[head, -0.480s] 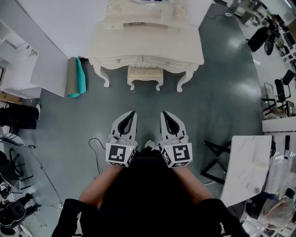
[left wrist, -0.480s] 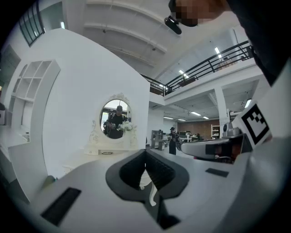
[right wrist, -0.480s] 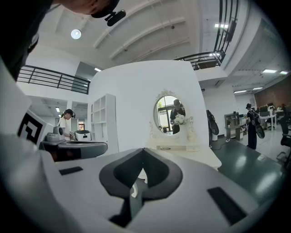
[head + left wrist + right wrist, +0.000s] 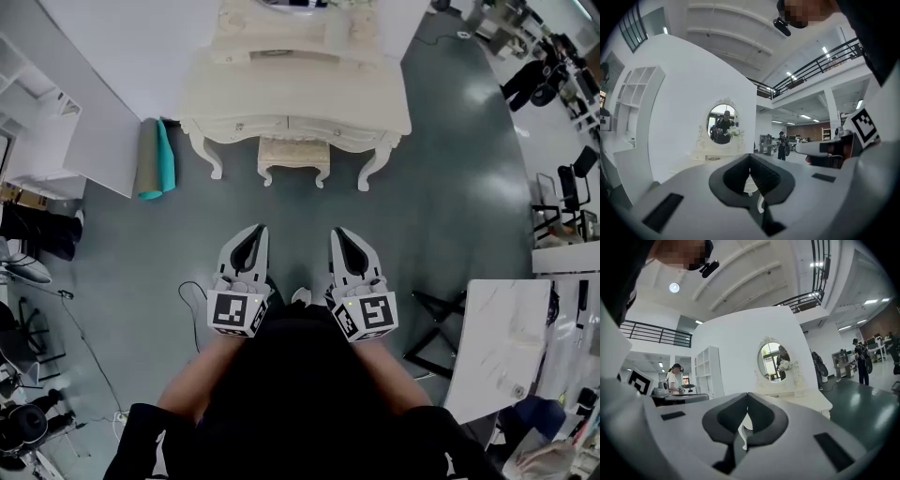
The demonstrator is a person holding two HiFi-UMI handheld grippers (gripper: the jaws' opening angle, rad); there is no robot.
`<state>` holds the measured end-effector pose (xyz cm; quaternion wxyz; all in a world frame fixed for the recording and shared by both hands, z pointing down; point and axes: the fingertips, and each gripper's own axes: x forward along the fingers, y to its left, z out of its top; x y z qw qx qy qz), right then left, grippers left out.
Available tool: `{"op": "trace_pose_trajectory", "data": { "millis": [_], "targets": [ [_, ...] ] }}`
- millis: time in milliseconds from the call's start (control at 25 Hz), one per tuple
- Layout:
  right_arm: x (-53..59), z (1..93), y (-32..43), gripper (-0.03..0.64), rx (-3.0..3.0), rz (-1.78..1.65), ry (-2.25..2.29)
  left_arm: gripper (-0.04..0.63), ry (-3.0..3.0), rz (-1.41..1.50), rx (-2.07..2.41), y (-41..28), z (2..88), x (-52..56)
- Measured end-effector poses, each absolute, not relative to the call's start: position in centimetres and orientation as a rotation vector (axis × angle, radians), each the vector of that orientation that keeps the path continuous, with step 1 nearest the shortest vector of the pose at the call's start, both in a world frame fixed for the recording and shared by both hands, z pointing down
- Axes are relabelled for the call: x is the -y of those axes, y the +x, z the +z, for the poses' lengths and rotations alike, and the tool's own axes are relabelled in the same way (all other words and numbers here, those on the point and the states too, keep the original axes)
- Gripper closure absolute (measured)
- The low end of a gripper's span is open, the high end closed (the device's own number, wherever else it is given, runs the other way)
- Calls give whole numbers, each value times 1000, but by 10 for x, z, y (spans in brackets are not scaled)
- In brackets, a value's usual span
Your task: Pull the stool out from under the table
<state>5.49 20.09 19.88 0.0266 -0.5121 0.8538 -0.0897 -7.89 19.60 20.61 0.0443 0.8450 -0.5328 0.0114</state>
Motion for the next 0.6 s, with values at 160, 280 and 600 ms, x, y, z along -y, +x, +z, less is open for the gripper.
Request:
{"op": "trace_pose_trajectory", "data": {
  "millis": [160, 280, 600],
  "targets": [
    [-204, 210, 59, 600, -2632, -329, -1586, 581, 2560, 56, 1648, -82, 211, -198],
    [-199, 215, 57, 600, -2625, -343, -1567, 581, 2546, 76, 1651, -86, 218, -194],
    [-172, 230, 51, 598, -2666, -373, -1596, 581, 2530, 101, 1609, -90, 235, -161]
  ]
}}
